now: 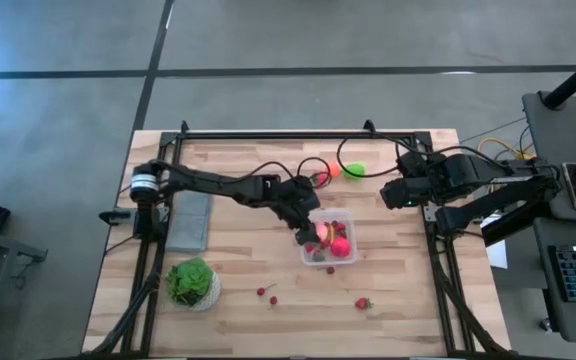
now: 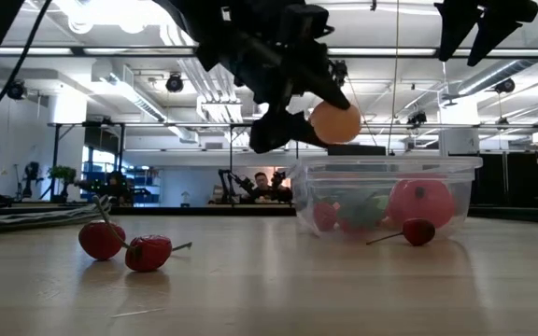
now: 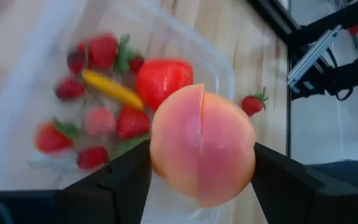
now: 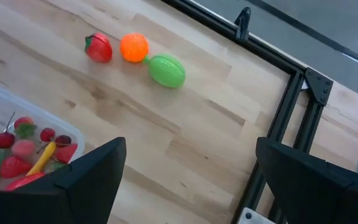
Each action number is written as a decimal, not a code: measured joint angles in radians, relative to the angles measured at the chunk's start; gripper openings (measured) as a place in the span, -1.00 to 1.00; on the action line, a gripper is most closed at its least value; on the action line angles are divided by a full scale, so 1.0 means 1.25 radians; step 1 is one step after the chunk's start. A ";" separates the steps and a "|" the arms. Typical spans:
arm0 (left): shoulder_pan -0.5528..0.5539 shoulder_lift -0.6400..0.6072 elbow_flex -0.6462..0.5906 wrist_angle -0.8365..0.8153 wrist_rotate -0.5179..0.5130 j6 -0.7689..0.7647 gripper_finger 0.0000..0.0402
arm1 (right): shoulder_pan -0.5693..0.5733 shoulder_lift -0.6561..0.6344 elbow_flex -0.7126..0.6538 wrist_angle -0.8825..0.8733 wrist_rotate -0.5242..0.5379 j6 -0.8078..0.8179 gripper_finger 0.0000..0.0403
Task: Pick and placing Produce into tupperware
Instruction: Put the peach into the transparent bin, then put the bottom strawberry into the transparent bin
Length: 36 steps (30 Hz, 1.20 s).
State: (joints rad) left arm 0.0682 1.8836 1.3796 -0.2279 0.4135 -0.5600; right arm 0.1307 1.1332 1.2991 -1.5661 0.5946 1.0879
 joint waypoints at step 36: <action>0.035 -0.286 -0.285 -0.116 -0.075 0.224 0.86 | 0.463 0.228 -0.151 0.417 -0.363 0.235 0.75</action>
State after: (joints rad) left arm 0.1121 1.5265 1.0233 -0.3732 0.3195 -0.2804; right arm 0.7094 1.4177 1.1105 -1.0443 0.1408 1.3814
